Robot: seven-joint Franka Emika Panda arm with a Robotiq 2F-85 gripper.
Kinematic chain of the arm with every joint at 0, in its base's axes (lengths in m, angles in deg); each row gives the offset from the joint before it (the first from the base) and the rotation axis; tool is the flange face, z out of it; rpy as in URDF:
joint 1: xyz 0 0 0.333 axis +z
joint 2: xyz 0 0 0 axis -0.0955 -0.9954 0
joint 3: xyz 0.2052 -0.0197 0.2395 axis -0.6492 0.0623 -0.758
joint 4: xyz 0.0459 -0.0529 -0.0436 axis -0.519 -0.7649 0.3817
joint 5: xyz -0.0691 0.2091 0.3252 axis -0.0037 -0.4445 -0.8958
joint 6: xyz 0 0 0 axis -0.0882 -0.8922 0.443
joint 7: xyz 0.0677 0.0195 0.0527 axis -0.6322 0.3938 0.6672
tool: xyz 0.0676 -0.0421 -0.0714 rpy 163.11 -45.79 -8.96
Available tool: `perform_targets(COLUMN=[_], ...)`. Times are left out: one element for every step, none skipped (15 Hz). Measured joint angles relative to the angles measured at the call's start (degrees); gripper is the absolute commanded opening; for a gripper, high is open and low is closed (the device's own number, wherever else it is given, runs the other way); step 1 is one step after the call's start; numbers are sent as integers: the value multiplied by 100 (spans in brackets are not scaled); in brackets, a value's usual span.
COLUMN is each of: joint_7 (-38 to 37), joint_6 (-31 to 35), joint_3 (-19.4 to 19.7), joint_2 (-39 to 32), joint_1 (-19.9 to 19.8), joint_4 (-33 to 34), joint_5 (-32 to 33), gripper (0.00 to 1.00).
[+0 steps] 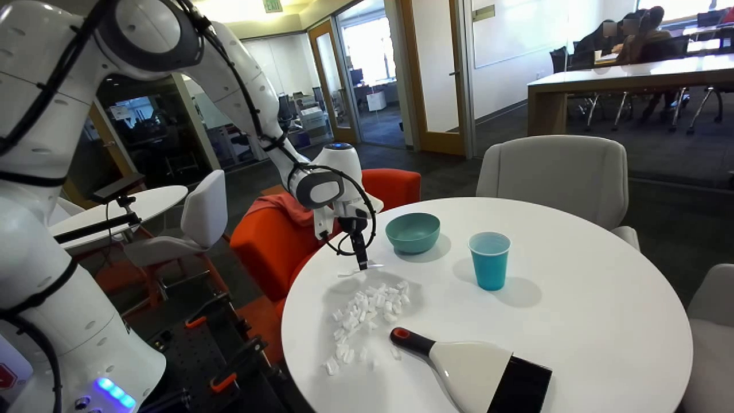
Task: Move the white object on the table from left to right.
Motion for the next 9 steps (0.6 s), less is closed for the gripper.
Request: perform_targets(joint_7=[0,0,0,0,0,0,-1,-1,-1], joint_6=[63,102,108,108,108,108,108,108,108], joint_3=[0,4,9,12,12,12,13,15,18], joint_2=[-48,-92,-126,-153,-182,-213,-246,-281,-314], joint_1=[15,28,40,49,53,54,54,55,56], joint_4=[3,10,21,34,51,73,101,130,159], joint_5=[0,0,0,0,0,0,0,0,0], gripper=[65,61,56,53,33,29,26,19,10])
